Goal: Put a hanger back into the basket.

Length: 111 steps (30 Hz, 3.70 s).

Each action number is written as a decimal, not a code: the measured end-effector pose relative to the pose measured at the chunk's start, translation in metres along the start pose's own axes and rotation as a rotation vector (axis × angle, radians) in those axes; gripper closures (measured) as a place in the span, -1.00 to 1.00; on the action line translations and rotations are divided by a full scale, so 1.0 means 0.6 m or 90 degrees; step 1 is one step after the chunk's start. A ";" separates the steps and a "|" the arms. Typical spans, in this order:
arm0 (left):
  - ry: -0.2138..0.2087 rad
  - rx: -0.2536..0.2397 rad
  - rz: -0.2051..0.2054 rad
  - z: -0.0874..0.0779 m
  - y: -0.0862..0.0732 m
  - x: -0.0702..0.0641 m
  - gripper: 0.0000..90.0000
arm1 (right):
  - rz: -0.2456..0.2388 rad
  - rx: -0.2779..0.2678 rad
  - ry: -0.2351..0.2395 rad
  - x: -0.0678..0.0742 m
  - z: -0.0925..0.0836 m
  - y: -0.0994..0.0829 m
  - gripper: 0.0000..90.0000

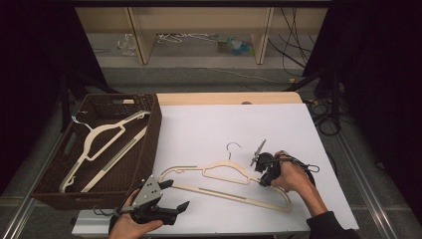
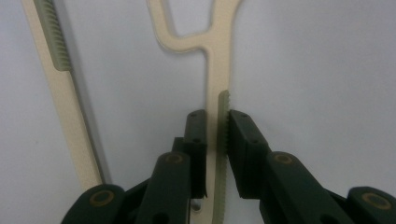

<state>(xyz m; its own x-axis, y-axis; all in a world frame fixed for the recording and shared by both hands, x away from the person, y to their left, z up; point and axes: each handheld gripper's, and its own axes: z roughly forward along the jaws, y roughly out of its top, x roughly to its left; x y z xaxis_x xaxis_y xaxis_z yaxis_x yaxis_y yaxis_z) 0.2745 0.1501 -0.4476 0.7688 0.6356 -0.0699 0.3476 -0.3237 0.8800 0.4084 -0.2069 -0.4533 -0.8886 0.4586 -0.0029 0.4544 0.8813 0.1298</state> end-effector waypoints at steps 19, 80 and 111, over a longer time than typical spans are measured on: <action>-0.012 0.013 -0.058 0.085 0.051 0.039 -0.52 | -0.103 -0.003 -0.101 0.031 -0.063 0.011 0.78; -0.218 0.180 -0.052 0.146 0.110 0.061 0.76 | -0.200 -0.083 -0.055 0.067 -0.084 -0.006 0.59; -0.095 0.084 -0.075 0.024 0.151 0.051 0.91 | -0.075 -0.226 -0.111 0.081 -0.136 -0.049 -0.06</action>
<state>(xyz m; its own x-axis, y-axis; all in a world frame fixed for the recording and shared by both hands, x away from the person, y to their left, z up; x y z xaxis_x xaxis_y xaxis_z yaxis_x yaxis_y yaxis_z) 0.3371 0.1301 -0.3770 0.7864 0.5670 -0.2452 0.4988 -0.3487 0.7935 0.3468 -0.2198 -0.3763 -0.8953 0.3966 -0.2026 0.2737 0.8488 0.4523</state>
